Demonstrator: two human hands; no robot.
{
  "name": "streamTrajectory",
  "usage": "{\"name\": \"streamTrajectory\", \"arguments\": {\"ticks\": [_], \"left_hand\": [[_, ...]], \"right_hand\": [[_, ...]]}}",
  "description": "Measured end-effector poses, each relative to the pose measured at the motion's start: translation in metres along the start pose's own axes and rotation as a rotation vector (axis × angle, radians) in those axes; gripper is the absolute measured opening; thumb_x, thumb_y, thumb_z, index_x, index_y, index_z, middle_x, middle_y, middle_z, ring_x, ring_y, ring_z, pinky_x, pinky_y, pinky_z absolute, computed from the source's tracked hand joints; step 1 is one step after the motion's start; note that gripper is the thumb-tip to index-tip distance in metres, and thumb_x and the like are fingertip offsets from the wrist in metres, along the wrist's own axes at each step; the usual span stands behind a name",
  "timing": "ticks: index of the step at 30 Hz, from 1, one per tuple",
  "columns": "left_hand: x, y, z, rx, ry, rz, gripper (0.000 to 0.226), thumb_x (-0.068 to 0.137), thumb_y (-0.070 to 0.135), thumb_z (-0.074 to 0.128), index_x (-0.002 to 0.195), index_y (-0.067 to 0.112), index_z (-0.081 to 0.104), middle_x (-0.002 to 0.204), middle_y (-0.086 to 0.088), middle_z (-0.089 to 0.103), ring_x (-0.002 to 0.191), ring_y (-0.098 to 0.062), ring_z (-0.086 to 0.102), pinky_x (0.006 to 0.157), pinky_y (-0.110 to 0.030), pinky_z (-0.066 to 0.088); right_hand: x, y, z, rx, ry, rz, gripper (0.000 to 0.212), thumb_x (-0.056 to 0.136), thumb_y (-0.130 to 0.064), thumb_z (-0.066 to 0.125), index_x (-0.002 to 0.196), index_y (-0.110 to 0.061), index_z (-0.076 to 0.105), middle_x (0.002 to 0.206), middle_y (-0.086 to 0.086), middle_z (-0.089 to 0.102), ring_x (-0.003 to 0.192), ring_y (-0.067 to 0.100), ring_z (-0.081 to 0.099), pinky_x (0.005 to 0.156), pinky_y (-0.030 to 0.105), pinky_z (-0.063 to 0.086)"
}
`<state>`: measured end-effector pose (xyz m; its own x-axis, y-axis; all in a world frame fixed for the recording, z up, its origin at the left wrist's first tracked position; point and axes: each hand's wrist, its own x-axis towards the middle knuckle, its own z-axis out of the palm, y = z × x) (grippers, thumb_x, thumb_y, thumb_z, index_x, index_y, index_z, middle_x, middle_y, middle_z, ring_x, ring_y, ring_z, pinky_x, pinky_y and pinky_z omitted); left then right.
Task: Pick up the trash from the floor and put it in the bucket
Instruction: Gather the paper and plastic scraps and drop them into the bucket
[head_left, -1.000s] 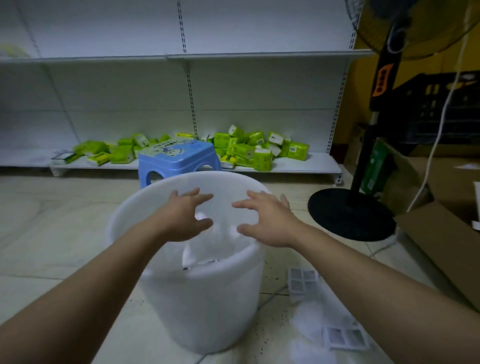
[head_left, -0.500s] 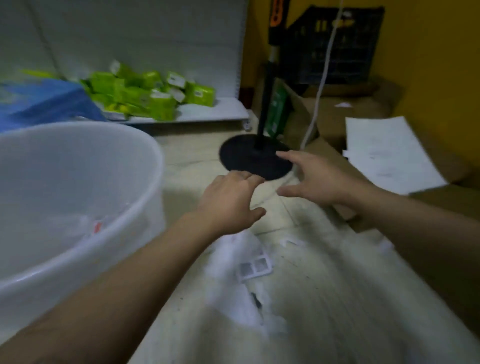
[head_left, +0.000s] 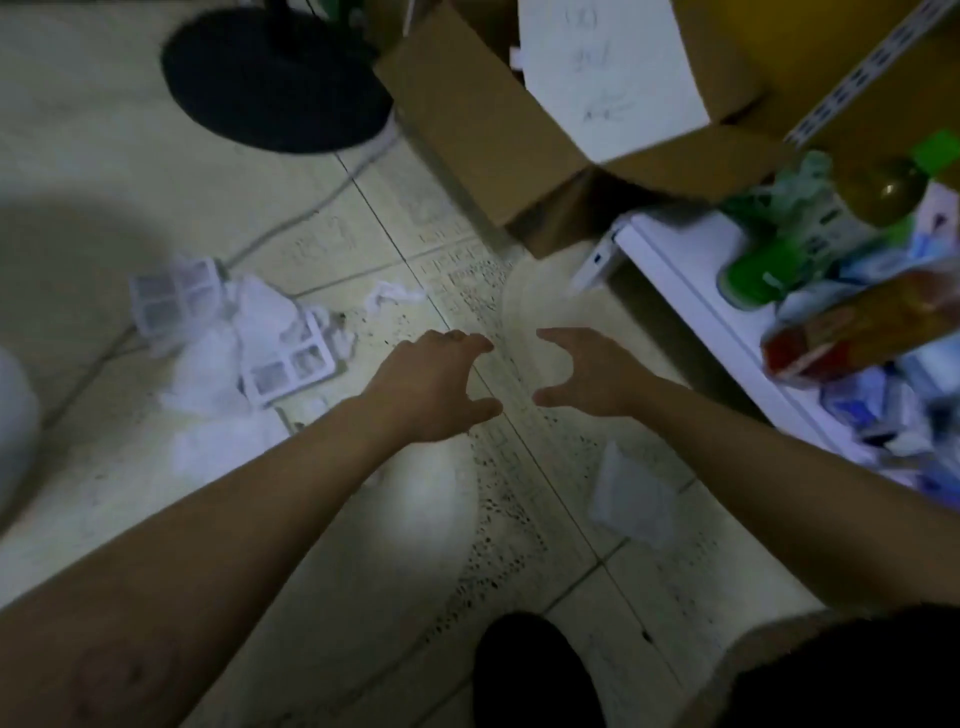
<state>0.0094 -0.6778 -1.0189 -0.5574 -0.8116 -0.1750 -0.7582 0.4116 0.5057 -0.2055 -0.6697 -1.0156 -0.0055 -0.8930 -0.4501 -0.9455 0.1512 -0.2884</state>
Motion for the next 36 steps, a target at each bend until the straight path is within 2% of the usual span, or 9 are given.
{"name": "streamTrajectory", "arguments": {"ticks": [5,8,13,16,20,24,26,29,36], "left_hand": [[0.025,0.020,0.062,0.029,-0.170,-0.013,0.078,0.081,0.058,0.059,0.146,0.027,0.028,0.146,-0.004,0.042,0.130,-0.026,0.039,0.103,-0.041,0.036],[0.037,0.024,0.087,0.031,-0.226,-0.062,0.077,0.082,0.054,0.059,0.146,0.024,0.028,0.145,-0.008,0.043,0.128,-0.028,0.042,0.102,-0.041,0.039],[0.044,0.010,0.106,-0.004,-0.191,-0.159,0.072,0.083,0.052,0.058,0.144,0.023,0.034,0.139,-0.010,0.048,0.125,-0.029,0.046,0.098,-0.041,0.043],[0.042,-0.002,0.106,-0.019,-0.143,-0.180,0.066,0.084,0.055,0.057,0.140,0.024,0.039,0.135,-0.009,0.052,0.122,-0.030,0.049,0.097,-0.041,0.045],[0.045,-0.022,0.097,-0.013,-0.092,-0.239,0.057,0.085,0.049,0.058,0.135,0.025,0.046,0.133,-0.007,0.052,0.120,-0.028,0.048,0.095,-0.040,0.046],[0.052,-0.052,0.081,0.028,-0.004,-0.314,0.051,0.085,0.033,0.058,0.133,0.021,0.048,0.130,-0.010,0.050,0.118,-0.030,0.047,0.090,-0.040,0.047],[0.059,-0.064,0.072,0.078,0.048,-0.342,0.057,0.083,0.029,0.059,0.137,0.018,0.044,0.139,-0.013,0.044,0.122,-0.032,0.043,0.094,-0.041,0.044],[0.076,-0.075,0.060,0.128,0.100,-0.378,0.072,0.082,0.027,0.061,0.145,0.022,0.027,0.156,-0.012,0.021,0.138,-0.036,0.024,0.104,-0.049,0.036],[0.118,-0.102,0.050,0.088,-0.037,-0.540,0.089,0.085,0.029,0.059,0.150,0.032,-0.001,0.159,-0.008,-0.017,0.145,-0.038,0.000,0.112,-0.057,0.022]], "right_hand": [[-0.025,0.089,0.056,-0.117,-0.301,0.459,0.116,0.072,-0.077,0.052,0.150,-0.015,-0.007,0.159,0.021,0.003,0.144,0.038,0.016,0.115,0.047,0.024],[-0.039,0.108,0.090,-0.071,-0.435,0.533,0.105,0.086,-0.067,0.043,0.147,-0.005,-0.015,0.159,0.021,-0.001,0.145,0.037,0.012,0.117,0.043,0.017],[-0.031,0.106,0.107,-0.058,-0.116,0.421,0.049,0.085,-0.014,0.059,0.127,-0.002,0.037,0.129,0.022,0.044,0.116,0.036,0.049,0.090,0.038,0.043],[-0.013,0.091,0.097,0.149,-0.056,0.185,0.010,0.088,-0.006,0.054,0.078,-0.006,0.055,0.081,0.011,0.057,0.081,0.023,0.055,0.061,0.026,0.039],[0.015,0.059,0.081,0.425,0.041,0.007,0.025,0.086,-0.002,0.056,0.065,0.010,0.062,0.065,0.025,0.064,0.058,0.020,0.056,0.053,0.024,0.038],[0.051,0.030,0.062,0.496,0.055,-0.062,0.047,0.089,-0.042,0.055,0.059,-0.007,0.065,0.045,-0.001,0.061,0.038,0.011,0.057,0.037,0.019,0.045],[0.070,0.017,0.050,0.411,0.056,-0.169,0.038,0.092,-0.028,0.054,0.060,-0.012,0.067,0.055,0.002,0.066,0.050,0.016,0.061,0.047,0.026,0.050],[0.090,-0.001,0.038,0.369,0.134,-0.272,0.027,0.091,-0.008,0.047,0.092,-0.006,0.074,0.079,0.008,0.071,0.069,0.022,0.063,0.061,0.028,0.051],[0.098,0.000,0.063,0.283,0.085,-0.273,0.035,0.092,-0.018,0.044,0.057,-0.019,0.050,0.053,-0.007,0.052,0.051,0.005,0.048,0.050,0.020,0.038]]}}
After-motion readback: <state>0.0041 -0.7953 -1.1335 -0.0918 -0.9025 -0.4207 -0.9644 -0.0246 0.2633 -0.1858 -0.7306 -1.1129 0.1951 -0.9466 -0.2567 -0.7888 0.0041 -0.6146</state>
